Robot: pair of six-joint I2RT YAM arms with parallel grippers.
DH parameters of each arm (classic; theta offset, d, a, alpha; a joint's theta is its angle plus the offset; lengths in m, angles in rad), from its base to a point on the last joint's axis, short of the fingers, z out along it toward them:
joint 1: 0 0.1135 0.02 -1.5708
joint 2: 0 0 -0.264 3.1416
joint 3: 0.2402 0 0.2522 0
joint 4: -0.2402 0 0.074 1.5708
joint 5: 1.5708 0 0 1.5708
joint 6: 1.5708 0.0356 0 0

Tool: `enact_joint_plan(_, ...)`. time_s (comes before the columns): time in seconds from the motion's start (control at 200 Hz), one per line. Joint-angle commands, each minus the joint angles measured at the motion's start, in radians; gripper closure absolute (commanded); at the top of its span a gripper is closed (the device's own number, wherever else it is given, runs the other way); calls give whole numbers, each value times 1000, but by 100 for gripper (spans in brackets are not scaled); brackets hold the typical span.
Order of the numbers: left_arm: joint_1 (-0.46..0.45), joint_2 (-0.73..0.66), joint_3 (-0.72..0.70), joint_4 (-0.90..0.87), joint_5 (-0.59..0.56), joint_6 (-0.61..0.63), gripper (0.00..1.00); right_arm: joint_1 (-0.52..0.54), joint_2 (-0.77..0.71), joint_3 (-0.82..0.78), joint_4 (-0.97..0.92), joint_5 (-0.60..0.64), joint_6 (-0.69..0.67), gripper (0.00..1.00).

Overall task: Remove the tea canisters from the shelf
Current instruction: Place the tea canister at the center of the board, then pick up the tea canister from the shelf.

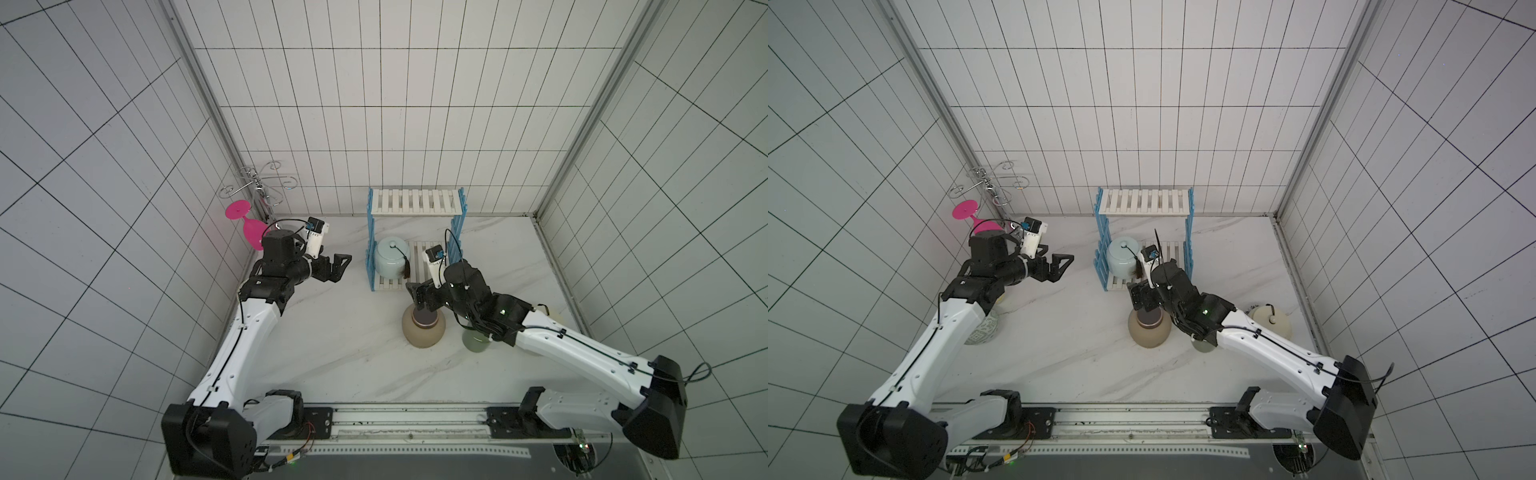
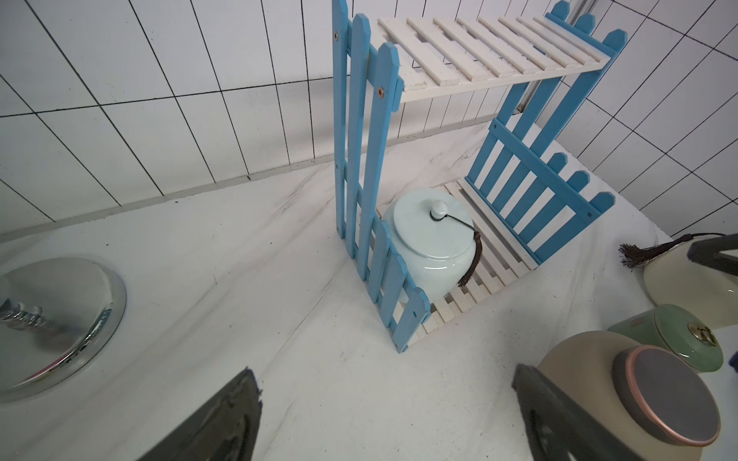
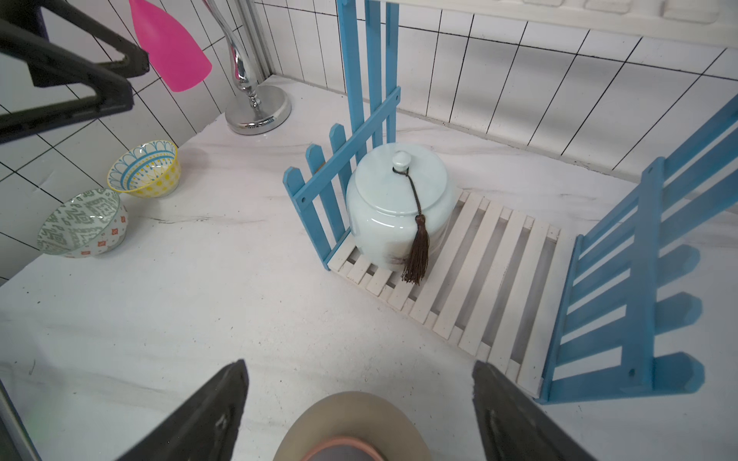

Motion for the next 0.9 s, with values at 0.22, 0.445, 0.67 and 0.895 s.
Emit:
enact_joint_plan(0.22,-8,-81,-11,-92,-2,88,1,-69,142,177,-10,-45,-45,12)
enact_joint_plan(0.445,-68,-162,-13,-270,10,161,1,-103,262,296,-15,-32,-50,14)
enact_joint_plan(0.67,-78,-268,-105,-309,-7,176,1,-120,387,384,30,-2,-54,19)
enact_joint_plan(0.895,-33,-332,-215,-247,50,153,1,-139,495,443,78,0,-46,21)
